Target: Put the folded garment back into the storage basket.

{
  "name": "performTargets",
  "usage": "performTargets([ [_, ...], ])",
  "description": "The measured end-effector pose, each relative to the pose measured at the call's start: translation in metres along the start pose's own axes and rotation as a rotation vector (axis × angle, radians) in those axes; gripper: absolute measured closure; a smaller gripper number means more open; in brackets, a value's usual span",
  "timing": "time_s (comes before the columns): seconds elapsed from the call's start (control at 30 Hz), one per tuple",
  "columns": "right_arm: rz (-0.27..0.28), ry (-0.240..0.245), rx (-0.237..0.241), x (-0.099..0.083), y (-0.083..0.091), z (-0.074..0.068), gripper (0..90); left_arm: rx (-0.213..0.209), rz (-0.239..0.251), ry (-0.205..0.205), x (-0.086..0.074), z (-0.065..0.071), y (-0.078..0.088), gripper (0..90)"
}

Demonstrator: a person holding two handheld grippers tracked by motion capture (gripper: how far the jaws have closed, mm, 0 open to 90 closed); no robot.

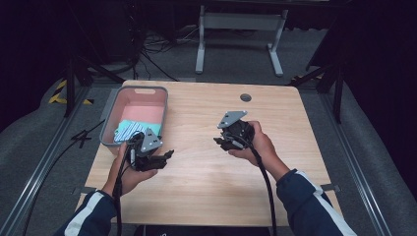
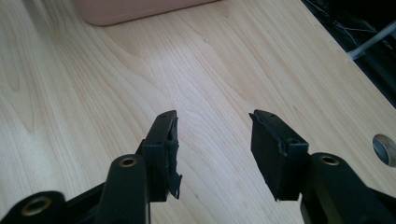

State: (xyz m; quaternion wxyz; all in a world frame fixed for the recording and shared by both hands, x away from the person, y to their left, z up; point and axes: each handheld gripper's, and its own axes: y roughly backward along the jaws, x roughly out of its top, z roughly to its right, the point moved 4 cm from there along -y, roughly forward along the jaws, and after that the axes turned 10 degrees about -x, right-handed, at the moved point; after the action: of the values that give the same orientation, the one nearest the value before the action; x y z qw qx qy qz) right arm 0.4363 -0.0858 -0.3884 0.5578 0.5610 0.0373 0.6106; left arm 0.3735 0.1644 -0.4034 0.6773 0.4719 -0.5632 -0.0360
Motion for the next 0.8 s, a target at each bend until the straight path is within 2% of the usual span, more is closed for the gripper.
performTargets([
  [0.37,0.008,-0.002,-0.032,-0.036,0.013,0.005,40.7,-0.046,-0.031,-0.036,-0.007,0.017,-0.021,28.6],
  [0.47,-0.014,-0.003,-0.047,-0.048,0.014,0.006,36.8,-0.062,-0.033,-0.046,-0.009,0.021,-0.025,26.9],
  [0.8,-0.039,-0.056,-0.056,-0.081,0.017,0.013,30.4,-0.098,-0.060,-0.064,-0.022,0.030,-0.039,22.9],
])
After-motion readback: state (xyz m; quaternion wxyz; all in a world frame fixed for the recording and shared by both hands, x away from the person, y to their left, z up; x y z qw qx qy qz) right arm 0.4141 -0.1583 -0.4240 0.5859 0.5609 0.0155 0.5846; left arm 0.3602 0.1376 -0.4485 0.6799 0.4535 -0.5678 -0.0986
